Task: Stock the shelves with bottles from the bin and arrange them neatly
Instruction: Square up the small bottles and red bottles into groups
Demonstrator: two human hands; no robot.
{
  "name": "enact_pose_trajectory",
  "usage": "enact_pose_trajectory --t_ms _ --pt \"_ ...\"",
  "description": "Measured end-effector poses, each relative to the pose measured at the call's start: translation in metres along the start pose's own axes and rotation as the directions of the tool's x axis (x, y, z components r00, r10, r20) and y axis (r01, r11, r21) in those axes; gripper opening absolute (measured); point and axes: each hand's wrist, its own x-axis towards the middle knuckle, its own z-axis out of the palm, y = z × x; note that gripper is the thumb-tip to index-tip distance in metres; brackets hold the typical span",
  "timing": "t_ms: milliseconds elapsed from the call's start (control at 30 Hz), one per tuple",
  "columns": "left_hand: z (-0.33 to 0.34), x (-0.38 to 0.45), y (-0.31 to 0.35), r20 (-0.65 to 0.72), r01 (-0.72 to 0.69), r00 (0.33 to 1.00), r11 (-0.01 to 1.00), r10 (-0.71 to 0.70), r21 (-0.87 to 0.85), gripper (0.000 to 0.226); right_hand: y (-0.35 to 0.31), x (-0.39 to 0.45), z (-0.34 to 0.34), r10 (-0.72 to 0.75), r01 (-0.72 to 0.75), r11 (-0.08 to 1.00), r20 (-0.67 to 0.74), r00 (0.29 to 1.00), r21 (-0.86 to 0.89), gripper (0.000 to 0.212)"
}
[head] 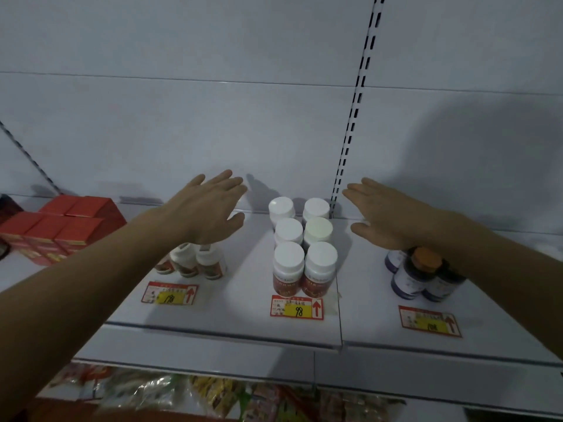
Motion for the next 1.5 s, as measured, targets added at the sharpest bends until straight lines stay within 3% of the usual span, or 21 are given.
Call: enact_pose_trajectory --t_ms 233,500,767,900,1033,1200,1400,1500 --pt "0.003 -0.037 -0.041 0.008 0.096 0.995 0.994 -0.096 -0.058 0.065 -0.029 0.018 -0.014 -0.109 0.128 0.989 -0.229 0.967 0.069 0.077" --pt "0.026 -0.074 -0.109 -0.063 0.081 0.994 0.989 -0.089 -0.120 0.067 -0.120 0.049 -0.028 -0.176 0.225 0.966 -0.319 0.931 0.125 0.076" --pt "0.058 -0.088 -0.175 -0.170 -0.095 0.984 0.963 0.053 -0.251 0.065 -0.209 0.077 -0.026 -0.055 0.107 0.970 -0.232 0.971 0.218 0.061" --pt "0.068 -0.101 -0.173 -0.241 -0.152 0.969 0.887 0.047 -0.436 0.057 -0.231 0.078 -0.019 0.008 0.057 0.957 -0.222 0.975 0.283 0.049" --pt "0.081 -0.108 -0.162 -0.302 -0.220 0.951 0.834 0.068 -0.506 0.055 -0.233 0.076 -0.017 0.033 0.018 0.953 -0.162 0.986 0.302 0.042" --pt "0.089 -0.097 -0.154 -0.280 -0.217 0.956 0.845 0.084 -0.488 0.057 -0.232 0.080 -0.007 0.009 0.004 0.965 -0.048 0.999 0.263 0.047" --pt "0.079 -0.084 -0.146 -0.128 -0.204 0.978 0.884 0.165 -0.420 0.066 -0.227 0.085 -0.004 -0.021 0.029 0.971 -0.035 0.999 0.237 0.039" --pt "0.078 -0.078 -0.147 -0.131 -0.189 0.980 0.896 0.148 -0.403 0.065 -0.219 0.088 -0.010 -0.014 0.033 0.966 -0.077 0.997 0.256 0.040"
